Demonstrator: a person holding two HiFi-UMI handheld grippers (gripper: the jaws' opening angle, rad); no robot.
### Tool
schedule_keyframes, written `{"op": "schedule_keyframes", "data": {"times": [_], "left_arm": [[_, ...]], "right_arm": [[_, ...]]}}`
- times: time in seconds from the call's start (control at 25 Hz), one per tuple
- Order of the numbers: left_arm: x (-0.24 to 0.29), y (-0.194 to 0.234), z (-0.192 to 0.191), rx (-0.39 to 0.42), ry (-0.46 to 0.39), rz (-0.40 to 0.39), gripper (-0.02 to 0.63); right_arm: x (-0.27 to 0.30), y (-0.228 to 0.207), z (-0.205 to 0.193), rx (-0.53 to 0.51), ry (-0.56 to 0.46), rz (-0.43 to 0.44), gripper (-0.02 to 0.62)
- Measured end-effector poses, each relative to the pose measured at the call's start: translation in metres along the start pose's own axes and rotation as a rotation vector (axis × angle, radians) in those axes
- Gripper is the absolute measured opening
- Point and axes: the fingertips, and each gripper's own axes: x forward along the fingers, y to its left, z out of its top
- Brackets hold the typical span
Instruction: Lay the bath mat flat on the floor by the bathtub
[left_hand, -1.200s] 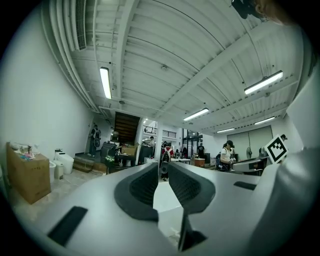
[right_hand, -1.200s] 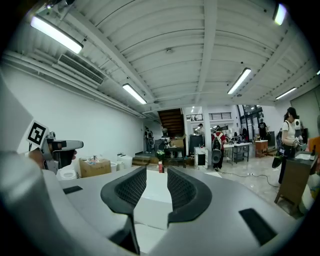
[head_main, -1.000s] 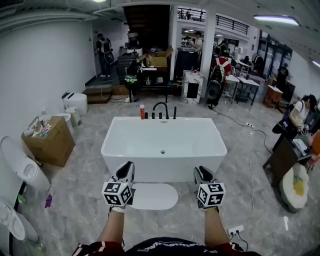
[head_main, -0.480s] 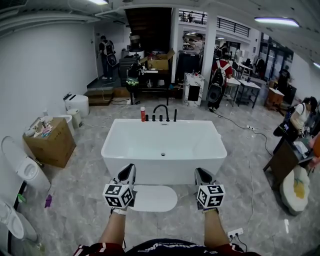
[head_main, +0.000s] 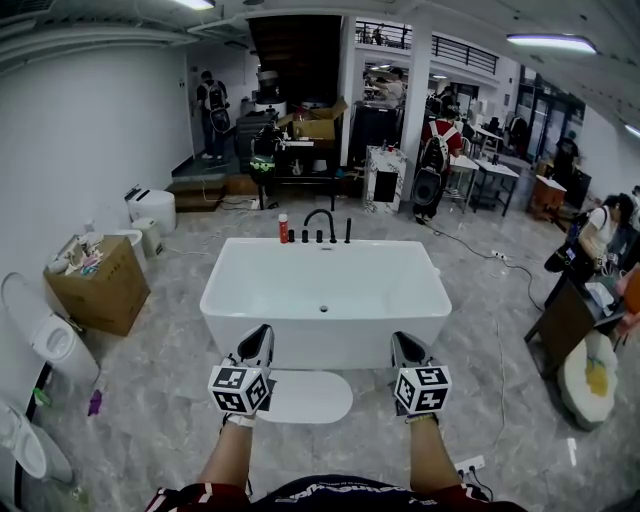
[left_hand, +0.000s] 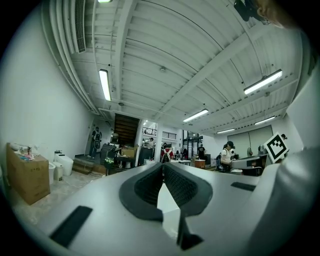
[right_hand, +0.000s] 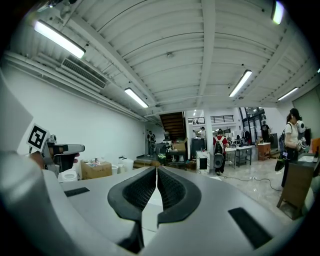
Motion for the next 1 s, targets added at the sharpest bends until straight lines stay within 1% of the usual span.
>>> {"op": "schedule_keyframes", "data": {"times": [0.32, 1.0], "left_arm": [[0.0034, 0.0002, 0.0058, 0.006, -0.002, -0.012, 0.028], [0.0040, -0.0043, -0.0022, 0.004, 0.004, -0.018, 0.028]], "right_arm": [[0.0024, 0.0003, 0.0081, -0.016, -0.002, -0.017, 0.026], [-0.0014, -0.0008, -0.0005, -0.017, 0.000, -0.036, 0.026]]}}
